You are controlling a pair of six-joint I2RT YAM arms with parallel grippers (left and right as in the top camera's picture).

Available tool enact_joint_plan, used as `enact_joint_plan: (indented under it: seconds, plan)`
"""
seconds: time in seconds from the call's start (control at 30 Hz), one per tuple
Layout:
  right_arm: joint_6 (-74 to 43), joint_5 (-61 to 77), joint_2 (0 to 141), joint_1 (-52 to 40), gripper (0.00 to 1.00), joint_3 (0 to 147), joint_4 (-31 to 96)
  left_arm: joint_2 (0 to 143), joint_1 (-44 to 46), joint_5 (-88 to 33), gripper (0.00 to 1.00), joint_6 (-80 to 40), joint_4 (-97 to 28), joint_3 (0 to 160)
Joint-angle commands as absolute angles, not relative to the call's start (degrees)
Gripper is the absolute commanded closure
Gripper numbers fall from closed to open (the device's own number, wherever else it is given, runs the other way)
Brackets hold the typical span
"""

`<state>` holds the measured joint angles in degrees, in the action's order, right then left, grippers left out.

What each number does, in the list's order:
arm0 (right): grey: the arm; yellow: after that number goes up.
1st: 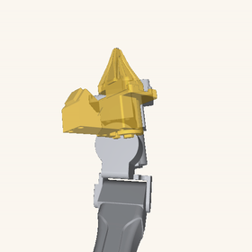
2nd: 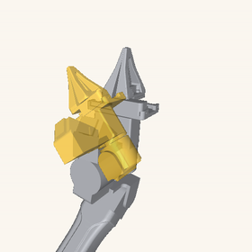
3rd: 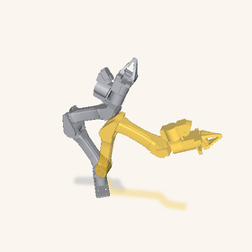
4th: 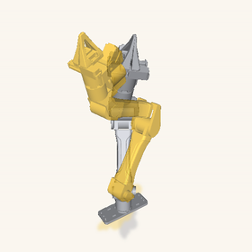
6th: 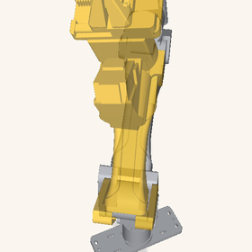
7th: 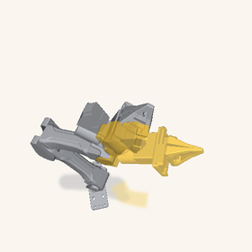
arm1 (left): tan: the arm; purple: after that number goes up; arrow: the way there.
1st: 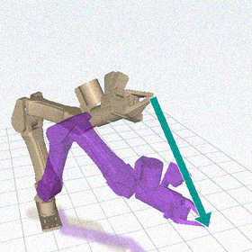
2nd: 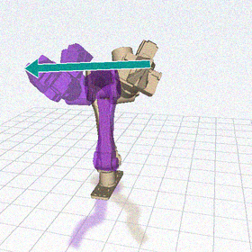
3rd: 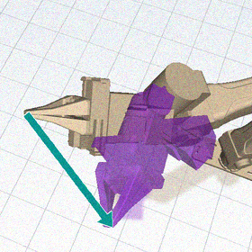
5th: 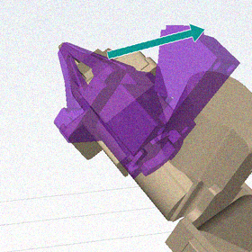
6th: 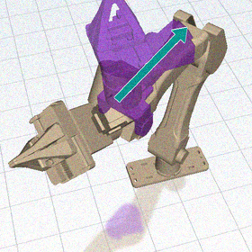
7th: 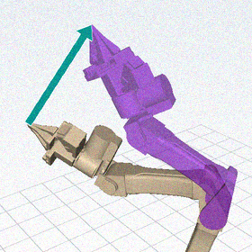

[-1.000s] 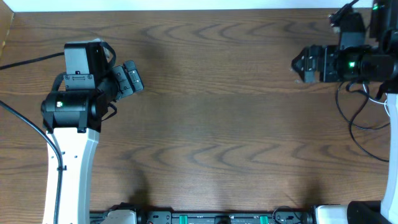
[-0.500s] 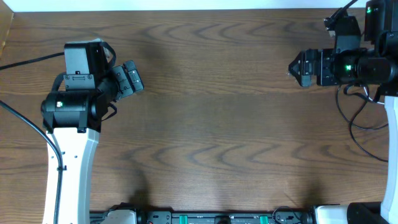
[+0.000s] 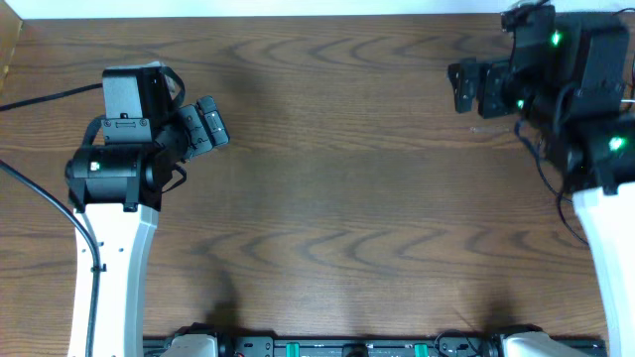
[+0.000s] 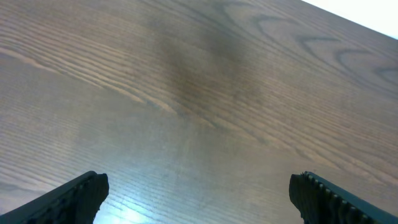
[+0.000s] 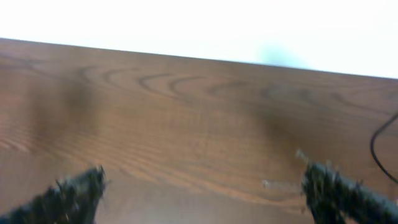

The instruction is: Untangle cables

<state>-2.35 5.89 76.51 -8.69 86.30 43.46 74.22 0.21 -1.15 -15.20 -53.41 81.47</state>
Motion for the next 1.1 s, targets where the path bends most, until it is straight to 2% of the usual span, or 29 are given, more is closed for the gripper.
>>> enact_joint_plan:
  seconds: [0.0, 0.3, 0.47, 0.8, 1.07]
  plan:
    - [-2.5, 3.88, 68.95, -8.99, 0.01, 75.75, 36.62, 74.5, 0.08, -1.02, 0.02, -15.33, -53.54, 81.6]
    - [-2.48, 0.84, 45.04, -8.93, 0.01, 40.95, 8.12, 74.5, 0.08, -0.99, 0.02, -15.33, -53.54, 81.6]
    - [-2.5, -0.14, 29.04, -8.34, 0.01, 23.42, -1.28, 74.5, 0.08, -1.02, 0.02, -15.33, -53.54, 81.6]
    - [-2.5, -0.54, 7.42, -7.01, 0.01, 6.63, -2.59, 74.5, 0.08, -1.02, 0.02, -15.33, -53.54, 81.6]
    - [-2.52, -0.54, 1.83, -6.94, 0.01, 1.87, -1.87, 74.5, 0.08, -0.99, 0.02, -15.33, -53.54, 81.6]
